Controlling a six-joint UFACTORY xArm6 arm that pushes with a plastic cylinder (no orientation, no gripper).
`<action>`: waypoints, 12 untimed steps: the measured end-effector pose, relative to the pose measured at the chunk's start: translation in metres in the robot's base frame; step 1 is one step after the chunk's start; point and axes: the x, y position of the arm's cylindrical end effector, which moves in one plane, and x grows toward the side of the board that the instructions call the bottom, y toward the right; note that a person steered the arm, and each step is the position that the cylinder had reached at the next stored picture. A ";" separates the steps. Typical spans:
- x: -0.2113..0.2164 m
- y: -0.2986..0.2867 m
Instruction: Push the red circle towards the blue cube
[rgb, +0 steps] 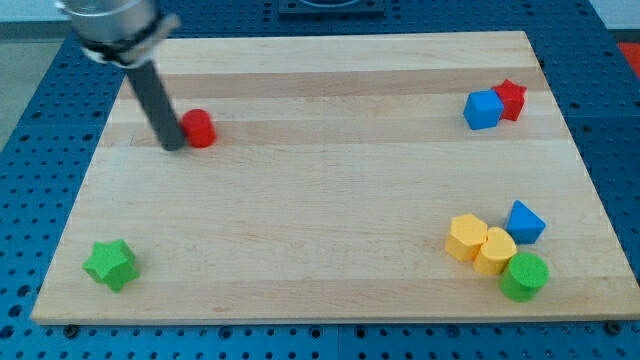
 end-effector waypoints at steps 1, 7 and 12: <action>0.033 0.086; 0.070 0.020; -0.028 0.000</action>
